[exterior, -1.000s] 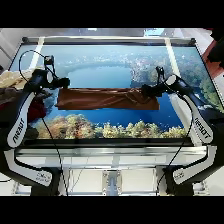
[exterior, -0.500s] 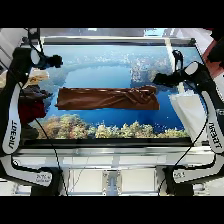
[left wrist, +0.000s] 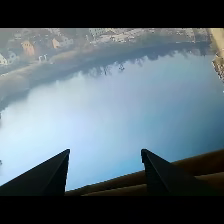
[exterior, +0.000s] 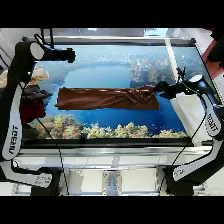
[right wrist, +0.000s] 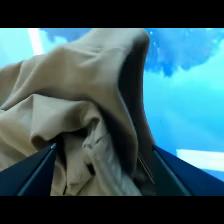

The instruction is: Fold the shirts.

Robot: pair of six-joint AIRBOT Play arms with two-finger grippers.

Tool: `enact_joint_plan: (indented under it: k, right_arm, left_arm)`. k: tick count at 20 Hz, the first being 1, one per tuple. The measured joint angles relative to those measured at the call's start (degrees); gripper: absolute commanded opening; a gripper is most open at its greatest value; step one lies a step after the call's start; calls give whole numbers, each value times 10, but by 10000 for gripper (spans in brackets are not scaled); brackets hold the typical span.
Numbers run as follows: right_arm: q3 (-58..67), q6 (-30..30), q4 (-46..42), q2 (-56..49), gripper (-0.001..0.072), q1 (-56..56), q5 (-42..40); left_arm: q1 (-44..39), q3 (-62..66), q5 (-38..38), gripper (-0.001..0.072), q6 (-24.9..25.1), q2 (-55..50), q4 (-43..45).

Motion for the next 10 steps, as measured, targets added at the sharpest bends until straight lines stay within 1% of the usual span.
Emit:
enact_joint_plan:
  k: [6, 9, 10]
  right_arm:
    - [-1, -32, 29, -43, 702, -5, 17]
    - [-1, -52, 59, -56, 675, -5, 34]
    - [-1, -56, 68, -58, 581, -3, 37]
  left_arm:
    - [-24, 0, 0, 525, 16, 0, -9]
    - [-28, 0, -7, 524, 17, 0, -9]
    - [-29, 0, -12, 524, 17, 0, -9]
